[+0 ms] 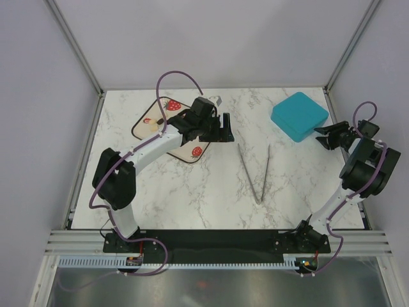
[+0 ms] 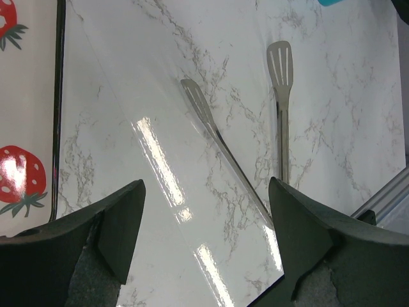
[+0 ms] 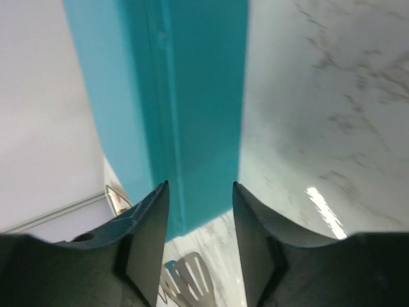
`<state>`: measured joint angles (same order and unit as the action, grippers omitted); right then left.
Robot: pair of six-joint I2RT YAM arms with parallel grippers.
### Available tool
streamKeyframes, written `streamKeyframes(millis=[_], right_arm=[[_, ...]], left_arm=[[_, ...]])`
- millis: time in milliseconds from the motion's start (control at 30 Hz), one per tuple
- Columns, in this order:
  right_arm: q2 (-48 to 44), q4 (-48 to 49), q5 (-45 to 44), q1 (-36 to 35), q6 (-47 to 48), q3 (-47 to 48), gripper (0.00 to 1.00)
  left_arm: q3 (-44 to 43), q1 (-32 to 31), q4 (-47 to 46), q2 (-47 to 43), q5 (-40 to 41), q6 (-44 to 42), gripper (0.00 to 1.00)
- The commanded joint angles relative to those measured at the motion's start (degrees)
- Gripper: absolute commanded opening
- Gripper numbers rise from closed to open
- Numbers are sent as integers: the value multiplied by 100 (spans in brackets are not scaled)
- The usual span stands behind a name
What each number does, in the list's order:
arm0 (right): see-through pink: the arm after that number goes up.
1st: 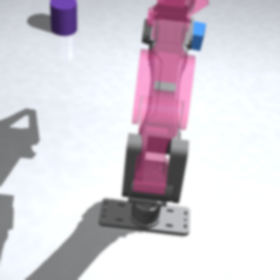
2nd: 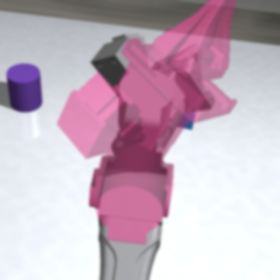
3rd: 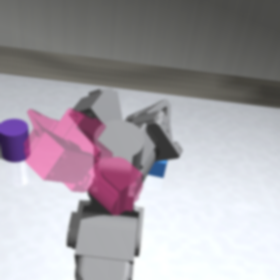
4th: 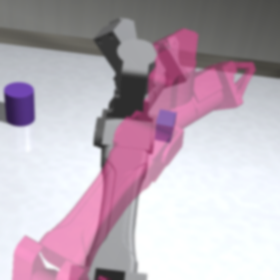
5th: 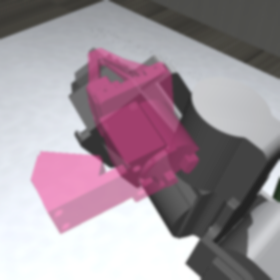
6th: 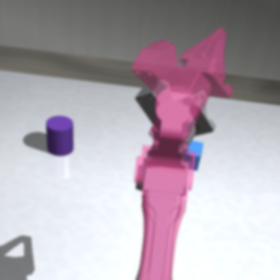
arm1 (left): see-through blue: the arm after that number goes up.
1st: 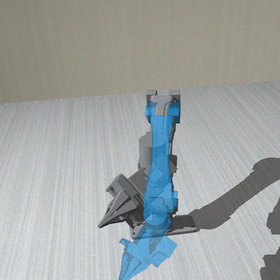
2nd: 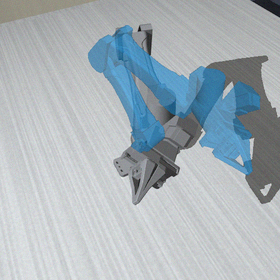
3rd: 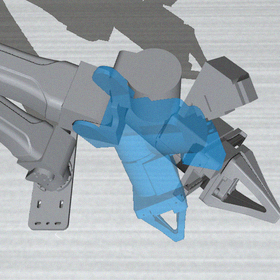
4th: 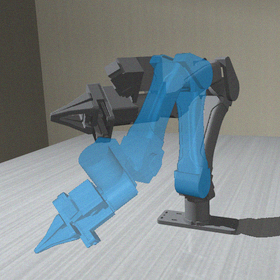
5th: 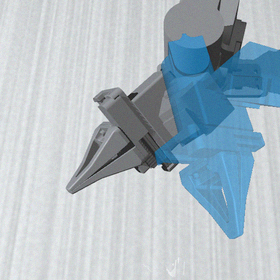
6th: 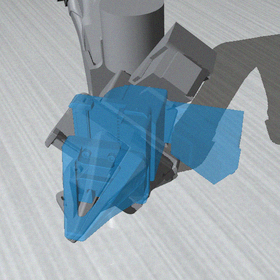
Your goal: Pack the chocolate
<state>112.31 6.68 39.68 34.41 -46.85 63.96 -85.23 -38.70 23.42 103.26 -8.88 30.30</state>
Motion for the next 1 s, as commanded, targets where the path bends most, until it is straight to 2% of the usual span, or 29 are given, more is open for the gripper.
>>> streamKeyframes(millis=[0,233,367,433,533,967], right_arm=[[-315,-1045,-566,48,510,292,54],[-561,-1055,-681,-22,458,537,60],[-623,-1054,-751,-137,405,696,69],[-597,-1063,-865,-207,352,792,69],[-465,-1160,-988,-303,326,960,78],[212,-1713,-1700,-769,457,1505,80]], left_arm=[[68,29,-224,-386,168,-262,86],[121,38,-224,-412,185,-271,86],[121,29,-233,-386,176,-271,86],[112,38,-224,-386,177,-279,86],[121,64,-233,-386,194,-306,86],[253,161,-241,-360,177,-271,86]])
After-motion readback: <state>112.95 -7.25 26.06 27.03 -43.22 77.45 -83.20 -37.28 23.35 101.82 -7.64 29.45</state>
